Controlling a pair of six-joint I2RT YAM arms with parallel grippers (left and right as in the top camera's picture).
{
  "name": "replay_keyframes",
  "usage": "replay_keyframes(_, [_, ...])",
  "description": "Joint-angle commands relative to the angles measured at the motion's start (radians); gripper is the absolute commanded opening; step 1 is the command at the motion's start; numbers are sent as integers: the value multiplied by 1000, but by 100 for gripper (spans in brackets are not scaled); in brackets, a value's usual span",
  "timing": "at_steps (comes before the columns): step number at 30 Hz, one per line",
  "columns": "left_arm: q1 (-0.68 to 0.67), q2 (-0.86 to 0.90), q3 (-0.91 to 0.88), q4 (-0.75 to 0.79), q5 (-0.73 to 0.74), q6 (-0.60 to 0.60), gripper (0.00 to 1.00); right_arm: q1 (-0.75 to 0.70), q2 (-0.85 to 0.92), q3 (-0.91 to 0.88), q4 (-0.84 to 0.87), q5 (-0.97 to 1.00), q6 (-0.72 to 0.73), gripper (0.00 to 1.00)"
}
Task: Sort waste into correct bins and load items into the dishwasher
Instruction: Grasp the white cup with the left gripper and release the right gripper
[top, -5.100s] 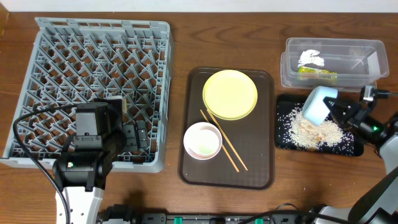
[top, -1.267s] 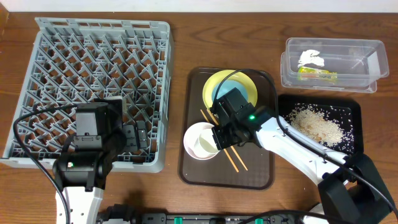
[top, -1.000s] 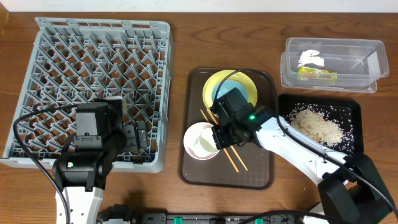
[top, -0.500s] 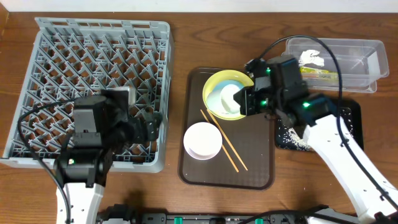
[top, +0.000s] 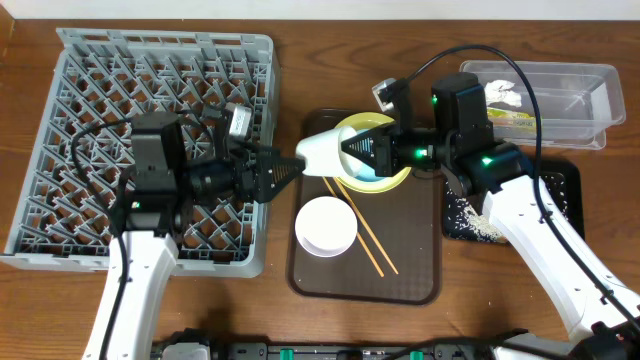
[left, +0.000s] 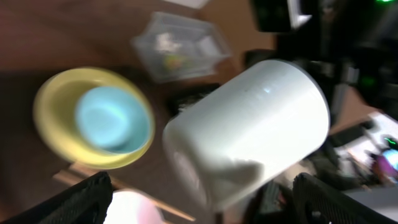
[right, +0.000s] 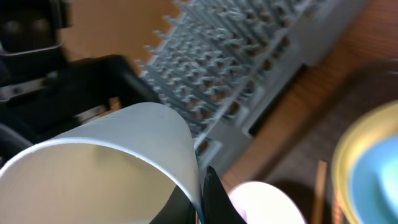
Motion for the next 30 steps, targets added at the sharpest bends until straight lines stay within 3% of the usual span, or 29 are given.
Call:
replay_keyframes(1, [-4, 34, 22, 62, 207, -2, 94, -6, 8, 3, 32, -171, 14, 1])
replay_keyframes(6, [-5, 43, 22, 108, 221, -14, 94, -6, 8, 3, 95, -276, 28, 1])
replay_keyframes(16, [-113, 43, 22, 246, 224, -122, 92, -6, 8, 3, 114, -283, 47, 1])
replay_keyframes(20, [-142, 43, 22, 280, 224, -130, 85, -6, 8, 3, 119, -283, 47, 1])
replay_keyframes(22, [-141, 43, 22, 282, 224, -130, 76, -6, 8, 3, 124, -282, 47, 1])
replay_keyframes(30, [-140, 43, 22, 282, 224, -130, 73, -21, 8, 3, 126, -275, 47, 1])
